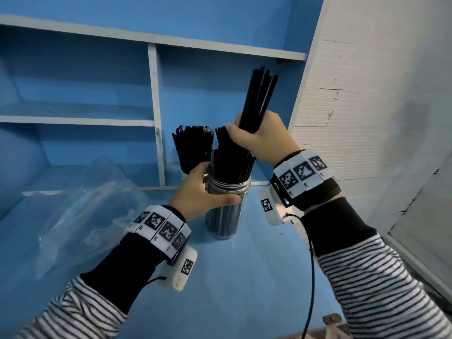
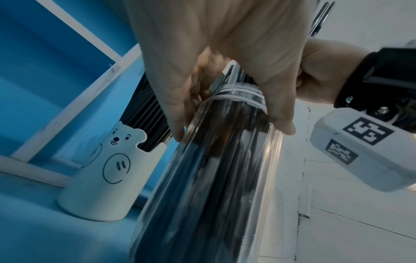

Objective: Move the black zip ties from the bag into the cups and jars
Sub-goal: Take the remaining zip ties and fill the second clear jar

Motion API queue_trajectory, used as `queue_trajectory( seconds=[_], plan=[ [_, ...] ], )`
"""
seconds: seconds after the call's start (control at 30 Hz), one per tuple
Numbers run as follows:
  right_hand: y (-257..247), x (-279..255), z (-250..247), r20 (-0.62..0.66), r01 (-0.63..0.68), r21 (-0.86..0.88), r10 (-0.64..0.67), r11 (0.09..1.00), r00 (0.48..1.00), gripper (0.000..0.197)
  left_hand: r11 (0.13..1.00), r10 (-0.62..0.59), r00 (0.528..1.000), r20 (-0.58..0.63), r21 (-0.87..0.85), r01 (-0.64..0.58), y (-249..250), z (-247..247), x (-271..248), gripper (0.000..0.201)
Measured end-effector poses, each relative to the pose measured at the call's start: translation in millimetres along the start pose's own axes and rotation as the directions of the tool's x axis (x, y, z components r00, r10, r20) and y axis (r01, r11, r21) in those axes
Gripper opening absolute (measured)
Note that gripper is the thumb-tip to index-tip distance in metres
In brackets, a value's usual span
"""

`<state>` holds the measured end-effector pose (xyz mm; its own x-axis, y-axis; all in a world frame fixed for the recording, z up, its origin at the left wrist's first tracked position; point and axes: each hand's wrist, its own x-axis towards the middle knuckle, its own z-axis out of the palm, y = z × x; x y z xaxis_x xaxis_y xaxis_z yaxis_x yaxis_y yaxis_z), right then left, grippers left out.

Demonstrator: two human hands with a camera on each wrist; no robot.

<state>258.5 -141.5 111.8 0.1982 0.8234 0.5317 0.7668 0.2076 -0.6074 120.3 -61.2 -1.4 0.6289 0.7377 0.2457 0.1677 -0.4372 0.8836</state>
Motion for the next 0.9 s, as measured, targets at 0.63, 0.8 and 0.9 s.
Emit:
queue_trajectory(
  seconds=[0.63,0.8,0.9],
  plan=[
    [14.7,-18.2,28.7,-0.057,0.029,-0.058,-0.032,0.998,0.998,0.033,1.000,0.002,1.000,0.005,-0.021,-0.002,-3.9,2.2,-1.2,0.089],
    [-4.0,-18.5,9.8,-0.185,0.133,0.236,-0.090,0.963,0.979,0.079,1.000,0.011,1.000,0.001,-0.028,-0.011,-2.6,2.7,-3.0,0.087],
    [-13.4,-14.7,5.7,-0.219,0.300,0.131,-0.267,0.945,0.938,0.085,0.998,0.008,1.000,0.006,-0.055,-0.008,-3.3,2.6,-2.5,0.087]
  ],
)
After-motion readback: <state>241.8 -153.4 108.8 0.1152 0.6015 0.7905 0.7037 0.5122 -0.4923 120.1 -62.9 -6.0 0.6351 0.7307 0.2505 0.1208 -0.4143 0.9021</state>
